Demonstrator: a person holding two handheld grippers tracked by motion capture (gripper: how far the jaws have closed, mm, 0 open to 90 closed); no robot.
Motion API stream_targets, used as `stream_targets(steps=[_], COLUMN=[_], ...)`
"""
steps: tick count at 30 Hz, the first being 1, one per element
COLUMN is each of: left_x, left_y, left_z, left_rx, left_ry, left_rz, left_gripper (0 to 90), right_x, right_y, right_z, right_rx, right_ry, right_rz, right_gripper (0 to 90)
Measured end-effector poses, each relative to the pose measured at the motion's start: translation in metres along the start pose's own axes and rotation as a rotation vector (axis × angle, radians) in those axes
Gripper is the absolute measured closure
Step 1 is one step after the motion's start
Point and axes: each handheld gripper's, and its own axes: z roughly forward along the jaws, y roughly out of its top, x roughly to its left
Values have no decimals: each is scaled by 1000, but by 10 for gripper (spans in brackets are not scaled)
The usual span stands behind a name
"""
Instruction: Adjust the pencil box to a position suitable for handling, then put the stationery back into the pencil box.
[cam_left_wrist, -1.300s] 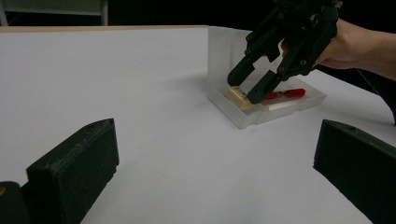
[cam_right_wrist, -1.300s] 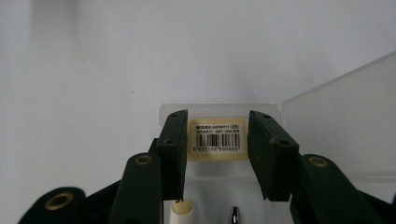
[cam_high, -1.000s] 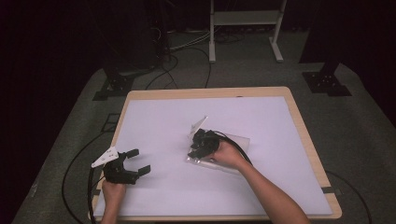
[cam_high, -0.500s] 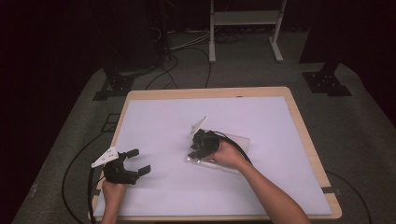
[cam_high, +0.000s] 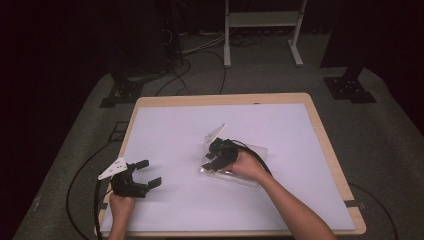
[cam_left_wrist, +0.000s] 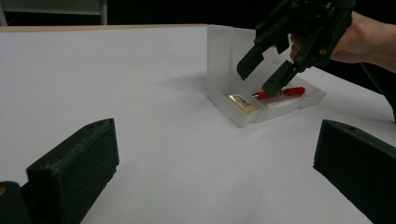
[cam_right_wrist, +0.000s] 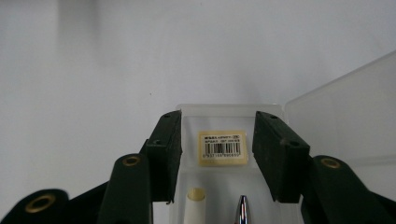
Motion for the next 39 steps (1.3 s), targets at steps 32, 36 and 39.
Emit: stream_targets(steps=[32, 36, 39], left_x=[0, 0, -1], left_y=[0, 0, 0], left_z=[1, 1, 1], left_rx=[-1, 1, 3], left_ry=[2, 3, 3], left_rz=[-2, -1, -1], left_gripper=[0, 0, 0], right_x=[12, 11, 12], right_y=[-27, -30, -32], right_z=[-54, -58, -62], right_rx=[-68, -76, -79], right_ry=[-43, -41, -46], right_rz=[6, 10, 10], right_gripper=[378, 375, 372])
